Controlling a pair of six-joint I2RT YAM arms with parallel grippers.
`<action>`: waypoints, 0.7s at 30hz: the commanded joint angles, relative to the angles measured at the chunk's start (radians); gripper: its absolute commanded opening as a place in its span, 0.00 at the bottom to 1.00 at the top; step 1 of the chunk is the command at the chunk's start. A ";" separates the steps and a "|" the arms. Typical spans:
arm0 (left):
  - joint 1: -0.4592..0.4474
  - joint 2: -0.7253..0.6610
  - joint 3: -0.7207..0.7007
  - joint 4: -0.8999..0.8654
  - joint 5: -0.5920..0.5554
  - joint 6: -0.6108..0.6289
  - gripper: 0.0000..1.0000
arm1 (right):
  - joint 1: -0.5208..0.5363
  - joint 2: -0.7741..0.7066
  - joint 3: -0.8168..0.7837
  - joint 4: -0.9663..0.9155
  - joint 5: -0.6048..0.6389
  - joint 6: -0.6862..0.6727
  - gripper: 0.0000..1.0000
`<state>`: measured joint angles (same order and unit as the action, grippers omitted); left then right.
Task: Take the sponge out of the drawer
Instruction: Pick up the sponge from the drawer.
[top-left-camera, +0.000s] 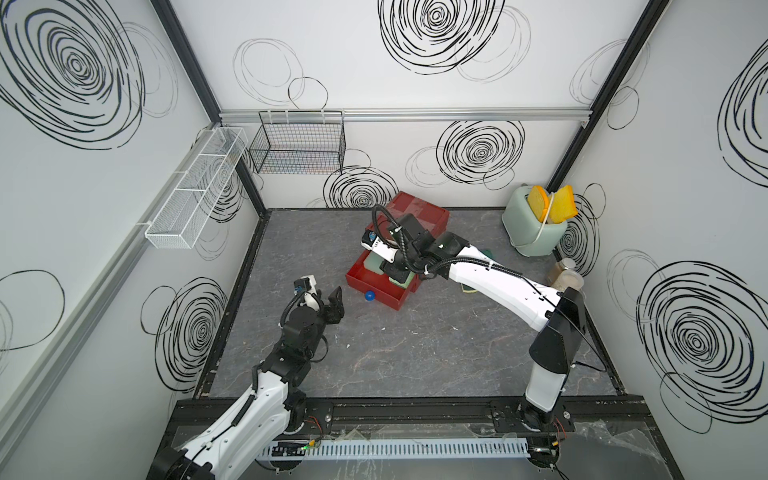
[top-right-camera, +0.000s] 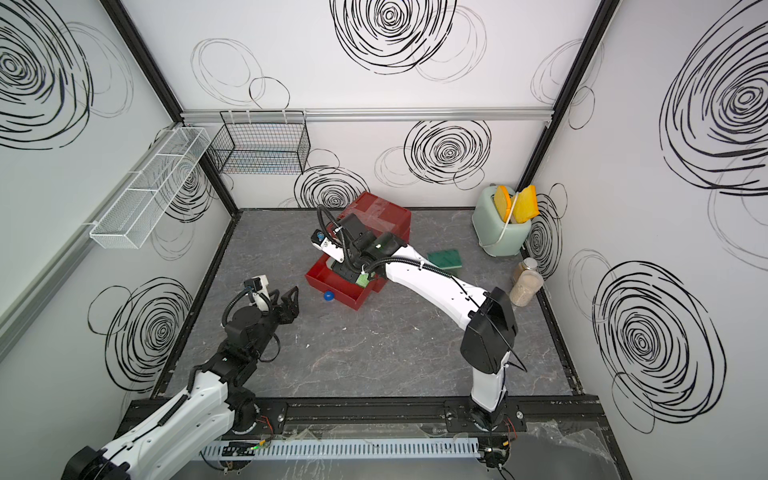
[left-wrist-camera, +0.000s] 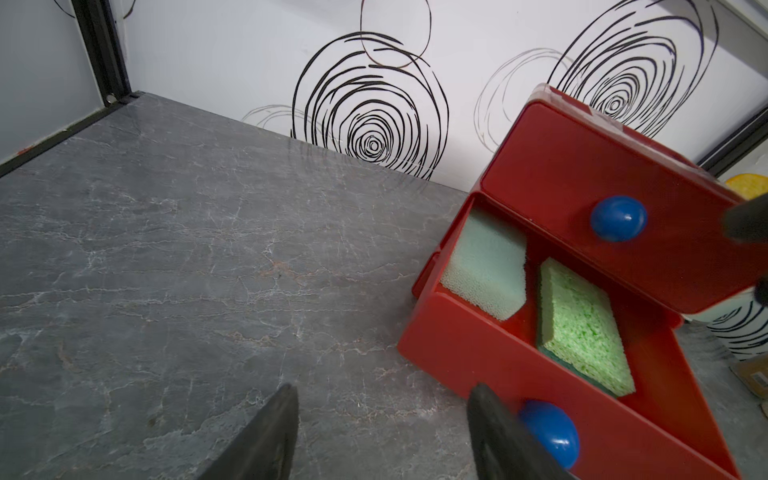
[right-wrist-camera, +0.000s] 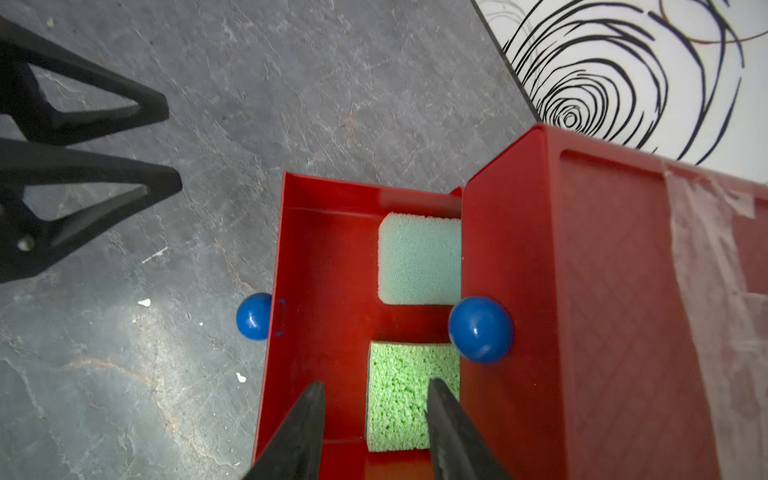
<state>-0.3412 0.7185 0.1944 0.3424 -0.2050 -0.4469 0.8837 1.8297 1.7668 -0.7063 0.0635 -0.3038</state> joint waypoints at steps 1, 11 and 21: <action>0.012 -0.002 -0.003 0.043 0.015 -0.024 0.68 | 0.007 0.022 0.006 -0.039 0.075 -0.013 0.44; 0.020 0.023 -0.001 0.053 0.028 -0.020 0.69 | 0.025 0.026 -0.089 -0.055 0.059 -0.018 0.46; 0.024 0.021 -0.002 0.049 0.030 -0.020 0.69 | -0.003 0.170 0.008 -0.127 0.026 -0.038 0.48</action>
<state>-0.3267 0.7460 0.1944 0.3462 -0.1795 -0.4538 0.8921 1.9568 1.7245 -0.7700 0.1085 -0.3180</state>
